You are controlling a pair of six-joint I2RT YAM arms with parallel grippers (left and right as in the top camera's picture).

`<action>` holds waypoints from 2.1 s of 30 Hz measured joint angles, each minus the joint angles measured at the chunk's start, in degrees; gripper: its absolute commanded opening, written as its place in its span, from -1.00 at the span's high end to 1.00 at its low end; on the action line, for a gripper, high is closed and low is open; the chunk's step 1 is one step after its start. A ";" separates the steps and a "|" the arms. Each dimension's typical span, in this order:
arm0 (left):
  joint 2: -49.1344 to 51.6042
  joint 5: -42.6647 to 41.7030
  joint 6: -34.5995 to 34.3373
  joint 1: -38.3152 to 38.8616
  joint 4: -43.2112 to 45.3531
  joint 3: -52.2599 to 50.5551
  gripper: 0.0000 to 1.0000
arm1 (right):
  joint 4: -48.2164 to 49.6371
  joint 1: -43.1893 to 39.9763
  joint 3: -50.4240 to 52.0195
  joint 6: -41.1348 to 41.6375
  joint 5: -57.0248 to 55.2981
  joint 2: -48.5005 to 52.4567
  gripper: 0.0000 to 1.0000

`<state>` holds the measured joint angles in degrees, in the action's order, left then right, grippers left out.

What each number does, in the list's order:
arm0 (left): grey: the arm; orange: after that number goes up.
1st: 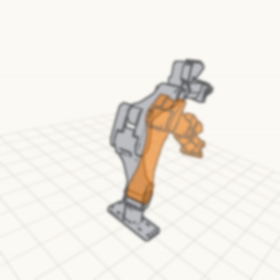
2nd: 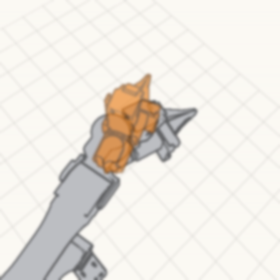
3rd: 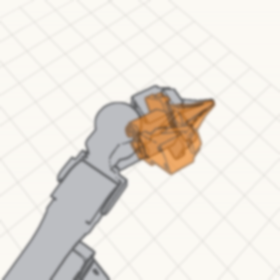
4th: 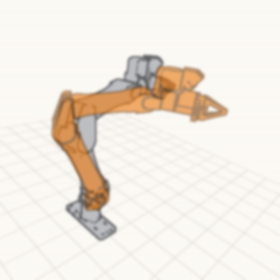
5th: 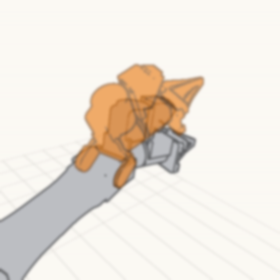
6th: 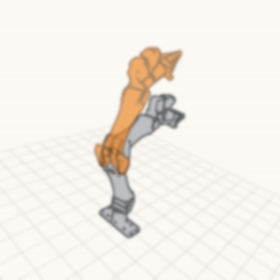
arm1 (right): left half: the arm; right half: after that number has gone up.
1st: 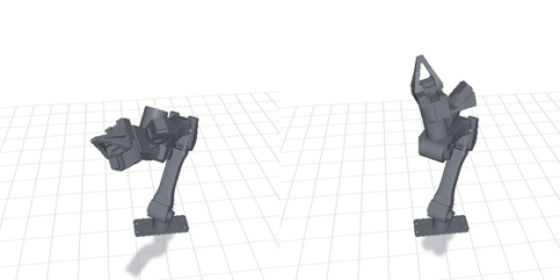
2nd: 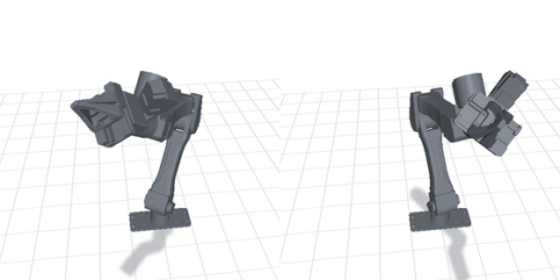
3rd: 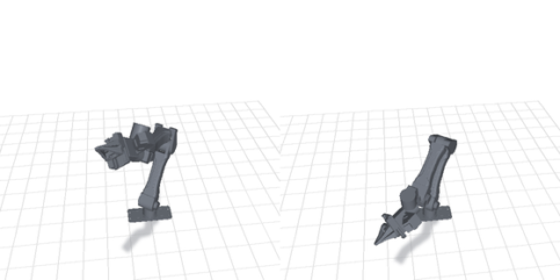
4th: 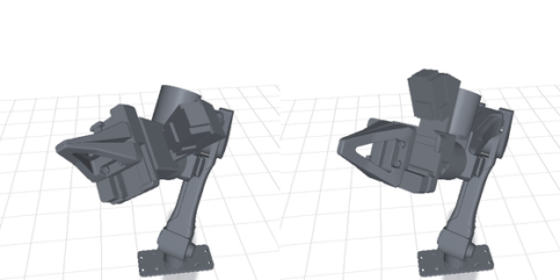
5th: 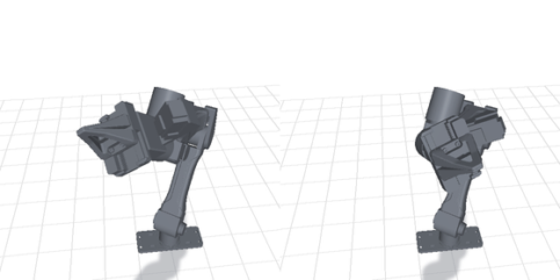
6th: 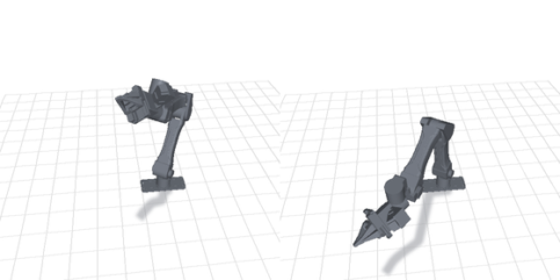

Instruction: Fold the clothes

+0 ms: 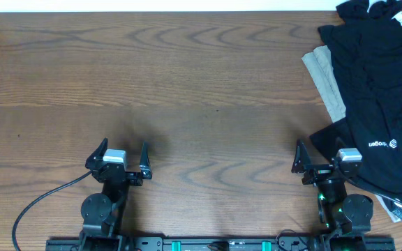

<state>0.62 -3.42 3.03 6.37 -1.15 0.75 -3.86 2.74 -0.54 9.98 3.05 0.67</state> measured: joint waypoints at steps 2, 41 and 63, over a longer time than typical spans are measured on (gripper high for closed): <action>0.00 0.00 0.00 0.00 0.00 0.00 -0.96 | 0.00 0.00 0.00 0.00 0.00 0.00 -0.99; 0.48 -1.70 -5.77 0.00 -8.57 3.82 -0.96 | -10.88 0.00 -8.37 3.45 1.05 8.83 -0.98; 26.01 -6.45 -12.48 0.00 -43.30 36.85 -0.96 | -48.04 -0.44 -51.19 1.53 -6.80 49.48 -0.98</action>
<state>26.63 -9.87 -9.45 6.37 -44.45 37.60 -51.90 2.31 -51.72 11.51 -3.75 50.15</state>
